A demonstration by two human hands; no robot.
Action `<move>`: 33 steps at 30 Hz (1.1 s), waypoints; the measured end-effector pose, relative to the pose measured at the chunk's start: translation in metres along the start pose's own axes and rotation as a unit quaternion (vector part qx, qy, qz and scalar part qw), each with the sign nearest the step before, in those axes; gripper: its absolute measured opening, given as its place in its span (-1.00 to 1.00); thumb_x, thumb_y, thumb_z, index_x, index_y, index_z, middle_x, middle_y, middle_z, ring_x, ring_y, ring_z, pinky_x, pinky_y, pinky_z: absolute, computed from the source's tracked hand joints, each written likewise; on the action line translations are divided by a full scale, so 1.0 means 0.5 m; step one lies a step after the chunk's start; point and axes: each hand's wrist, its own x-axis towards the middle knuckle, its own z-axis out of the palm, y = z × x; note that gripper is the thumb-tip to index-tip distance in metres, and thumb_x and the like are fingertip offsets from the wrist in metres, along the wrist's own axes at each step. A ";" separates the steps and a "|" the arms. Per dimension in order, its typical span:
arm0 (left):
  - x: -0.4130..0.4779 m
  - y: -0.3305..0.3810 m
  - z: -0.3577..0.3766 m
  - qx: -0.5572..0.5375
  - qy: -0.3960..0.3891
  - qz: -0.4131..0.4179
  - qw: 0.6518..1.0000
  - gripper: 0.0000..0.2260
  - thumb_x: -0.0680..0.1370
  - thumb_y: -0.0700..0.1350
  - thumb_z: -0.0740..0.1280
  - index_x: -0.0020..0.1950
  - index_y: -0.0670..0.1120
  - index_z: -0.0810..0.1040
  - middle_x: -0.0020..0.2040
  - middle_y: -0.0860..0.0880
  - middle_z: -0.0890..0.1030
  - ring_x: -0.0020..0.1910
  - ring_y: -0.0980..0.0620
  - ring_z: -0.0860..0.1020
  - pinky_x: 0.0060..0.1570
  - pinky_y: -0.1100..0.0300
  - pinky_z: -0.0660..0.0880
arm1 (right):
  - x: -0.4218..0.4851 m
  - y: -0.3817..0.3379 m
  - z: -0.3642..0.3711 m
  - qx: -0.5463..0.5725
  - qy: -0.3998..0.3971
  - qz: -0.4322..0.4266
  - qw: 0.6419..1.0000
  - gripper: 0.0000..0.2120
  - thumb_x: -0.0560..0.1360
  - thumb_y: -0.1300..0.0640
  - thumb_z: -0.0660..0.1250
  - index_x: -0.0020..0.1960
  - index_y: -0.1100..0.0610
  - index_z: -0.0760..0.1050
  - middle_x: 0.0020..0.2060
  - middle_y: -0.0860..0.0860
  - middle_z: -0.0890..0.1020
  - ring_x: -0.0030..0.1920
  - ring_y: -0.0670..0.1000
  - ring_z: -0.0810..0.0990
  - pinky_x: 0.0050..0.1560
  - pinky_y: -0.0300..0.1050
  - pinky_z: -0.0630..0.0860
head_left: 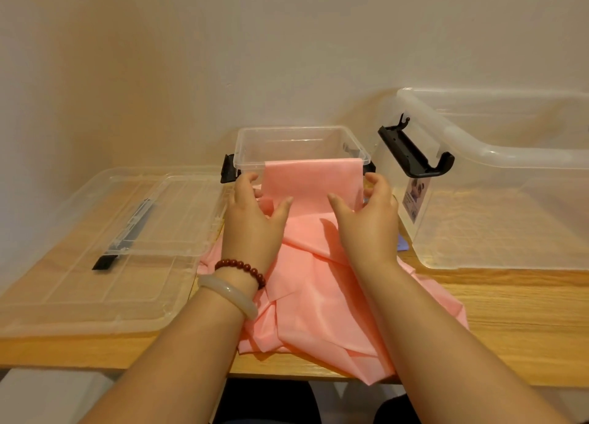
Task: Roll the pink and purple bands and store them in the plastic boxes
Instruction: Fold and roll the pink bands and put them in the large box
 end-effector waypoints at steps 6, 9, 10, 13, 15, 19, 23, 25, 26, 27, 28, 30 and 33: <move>-0.005 -0.005 0.012 -0.148 -0.052 -0.095 0.983 -0.58 0.46 -0.12 0.48 0.22 -0.01 0.36 -0.11 0.06 0.58 -0.19 0.17 0.57 -0.26 0.31 0.52 | 0.015 -0.004 -0.018 0.006 -0.052 0.092 0.994 -0.70 0.49 0.01 0.42 0.14 0.16 0.58 -0.09 0.01 0.64 0.00 0.06 0.60 -0.20 -0.15 0.34; -0.009 -0.011 0.004 -0.182 -0.074 -0.100 0.975 -0.84 0.47 -0.03 0.46 -0.05 -0.07 0.59 -0.22 -0.02 0.66 -0.22 0.00 0.62 -0.18 0.07 0.56 | 0.011 -0.013 -0.030 0.026 -0.068 0.059 0.996 -0.76 0.50 -0.02 0.41 -0.10 0.16 0.63 -0.25 0.04 0.65 -0.15 0.09 0.61 -0.23 -0.13 0.43; -0.010 -0.011 -0.002 -0.194 -0.069 -0.098 0.974 -0.88 0.50 -0.05 0.43 -0.16 -0.09 0.61 -0.28 0.02 0.64 -0.27 0.04 0.59 -0.20 0.10 0.53 | 0.011 -0.019 -0.034 0.031 -0.060 0.041 0.997 -0.73 0.51 -0.03 0.41 -0.10 0.20 0.63 -0.25 0.08 0.65 -0.16 0.12 0.59 -0.18 -0.09 0.48; 0.004 0.009 -0.020 -0.231 -0.022 -0.088 0.969 -0.85 0.55 -0.10 0.37 -0.22 -0.02 0.63 -0.29 0.06 0.62 -0.23 0.08 0.56 -0.15 0.04 0.54 | 0.018 -0.042 -0.043 0.029 -0.034 -0.013 0.999 -0.67 0.51 -0.03 0.40 -0.12 0.28 0.60 -0.24 0.19 0.63 -0.17 0.15 0.56 -0.09 0.04 0.50; 0.022 0.037 -0.030 -0.250 0.004 -0.098 0.963 -0.87 0.54 -0.05 0.38 -0.19 0.00 0.65 -0.27 -0.03 0.61 -0.24 -0.04 0.58 -0.18 -0.12 0.60 | 0.031 -0.066 -0.047 0.051 -0.026 -0.017 0.998 -0.72 0.52 -0.01 0.39 -0.16 0.22 0.60 -0.31 0.08 0.61 -0.27 0.03 0.51 -0.19 -0.07 0.45; 0.088 0.086 -0.037 -0.174 0.050 -0.058 0.982 -0.85 0.55 -0.04 0.36 -0.21 0.00 0.63 -0.29 0.04 0.60 -0.25 0.00 0.60 -0.20 -0.11 0.63 | 0.080 -0.111 -0.037 0.095 -0.010 -0.010 0.995 -0.89 0.53 0.05 0.38 -0.08 0.09 0.55 -0.27 -0.10 0.60 -0.25 -0.10 0.53 -0.27 -0.28 0.42; 0.151 0.100 -0.033 -0.033 -0.004 -0.006 0.999 -0.80 0.60 -0.03 0.28 -0.11 -0.08 0.62 -0.20 -0.03 0.63 -0.15 -0.06 0.59 -0.01 -0.02 0.57 | 0.122 -0.132 -0.015 0.047 0.006 -0.019 0.999 -0.81 0.55 0.13 0.35 0.11 0.09 0.40 -0.21 -0.13 0.49 -0.17 -0.06 0.52 -0.33 -0.31 0.36; 0.162 0.101 -0.030 0.082 -0.061 0.007 0.995 -0.72 0.64 0.02 0.19 0.06 -0.13 0.59 -0.04 -0.08 0.63 -0.03 -0.09 0.57 0.02 0.06 0.52 | 0.126 -0.130 -0.004 -0.006 -0.021 -0.022 1.000 -0.70 0.57 0.12 0.32 0.28 0.12 0.40 -0.03 -0.04 0.56 0.05 0.04 0.53 -0.07 -0.16 0.43; 0.163 0.099 -0.029 0.124 -0.077 0.015 0.989 -0.71 0.65 0.02 0.15 0.10 -0.14 0.57 0.00 -0.08 0.61 0.00 -0.08 0.55 -0.01 0.10 0.48 | 0.126 -0.126 0.000 -0.044 -0.032 -0.023 0.998 -0.65 0.57 0.11 0.32 0.34 0.12 0.40 0.10 0.01 0.57 0.17 0.07 0.51 0.07 -0.10 0.44; 0.162 0.097 -0.030 0.146 -0.083 0.024 0.985 -0.71 0.65 0.01 0.14 0.11 -0.13 0.56 0.02 -0.07 0.59 0.00 -0.06 0.54 -0.04 0.14 0.43 | 0.124 -0.120 0.003 -0.075 -0.037 -0.026 0.996 -0.63 0.57 0.11 0.31 0.36 0.12 0.42 0.20 0.05 0.56 0.26 0.10 0.47 0.18 -0.04 0.44; 0.158 0.092 -0.030 0.157 -0.083 0.034 0.983 -0.73 0.66 -0.02 0.14 0.13 -0.12 0.56 0.03 -0.06 0.59 -0.01 -0.04 0.52 -0.05 0.16 0.40 | 0.120 -0.113 0.003 -0.096 -0.040 -0.031 0.994 -0.64 0.58 0.11 0.30 0.35 0.12 0.45 0.25 0.07 0.54 0.31 0.12 0.44 0.25 -0.01 0.41; 0.149 0.080 -0.031 0.162 -0.071 0.058 0.983 -0.74 0.65 -0.07 0.14 0.20 -0.11 0.56 0.11 -0.04 0.60 0.07 -0.01 0.50 0.03 0.17 0.40 | 0.108 -0.100 0.004 -0.120 -0.043 -0.045 0.991 -0.65 0.58 0.11 0.29 0.35 0.13 0.48 0.32 0.08 0.48 0.37 0.12 0.36 0.31 0.00 0.34; 0.146 0.069 -0.032 0.239 -0.079 0.081 0.964 -0.70 0.63 -0.09 0.15 0.32 -0.04 0.51 0.28 -0.01 0.55 0.34 -0.07 0.38 0.35 0.03 0.27 | 0.095 -0.088 0.006 -0.158 -0.059 -0.067 0.983 -0.67 0.59 0.05 0.28 0.31 0.14 0.53 0.39 0.04 0.38 0.41 0.10 0.27 0.40 0.02 0.27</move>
